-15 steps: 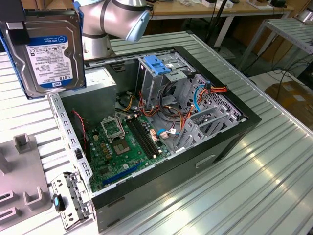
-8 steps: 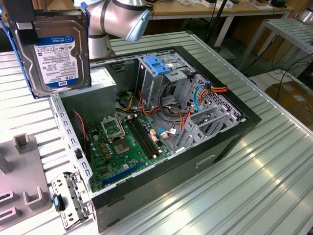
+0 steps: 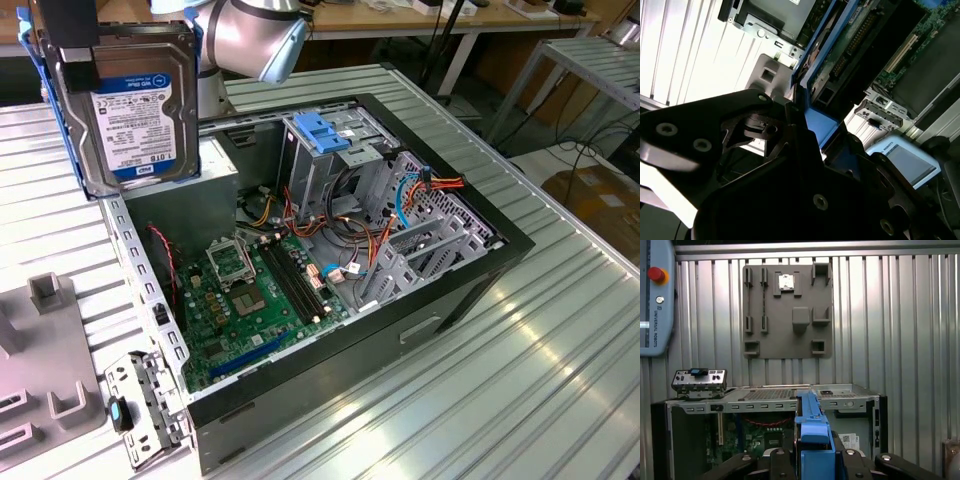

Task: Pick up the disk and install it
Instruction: 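Pick up the disk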

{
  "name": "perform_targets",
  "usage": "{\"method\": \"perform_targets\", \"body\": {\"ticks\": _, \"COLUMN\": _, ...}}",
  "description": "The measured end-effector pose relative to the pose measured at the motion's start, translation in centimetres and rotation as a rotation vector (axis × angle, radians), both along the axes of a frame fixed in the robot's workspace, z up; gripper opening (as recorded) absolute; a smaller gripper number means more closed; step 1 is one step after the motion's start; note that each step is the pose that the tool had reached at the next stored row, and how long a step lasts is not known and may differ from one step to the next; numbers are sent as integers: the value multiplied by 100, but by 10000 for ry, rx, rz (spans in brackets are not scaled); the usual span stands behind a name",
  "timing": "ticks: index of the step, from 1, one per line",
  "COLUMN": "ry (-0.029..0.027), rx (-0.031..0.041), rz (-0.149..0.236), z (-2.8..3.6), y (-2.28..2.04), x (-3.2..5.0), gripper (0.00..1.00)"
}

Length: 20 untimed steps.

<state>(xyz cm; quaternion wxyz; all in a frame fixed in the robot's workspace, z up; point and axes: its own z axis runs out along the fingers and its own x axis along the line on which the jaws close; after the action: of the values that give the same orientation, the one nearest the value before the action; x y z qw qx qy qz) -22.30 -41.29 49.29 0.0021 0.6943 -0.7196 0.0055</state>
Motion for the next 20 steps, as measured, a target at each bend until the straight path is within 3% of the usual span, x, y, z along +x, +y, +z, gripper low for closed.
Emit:
{"method": "perform_targets", "body": {"ticks": 12, "ry": 0, "rx": -4, "rz": 1, "z": -3, "y": -14, "x": 64, "gripper": 37}}
{"method": "perform_targets", "body": {"ticks": 20, "ry": 1, "rx": -14, "rz": 0, "z": -12, "y": -15, "x": 399, "gripper": 37}}
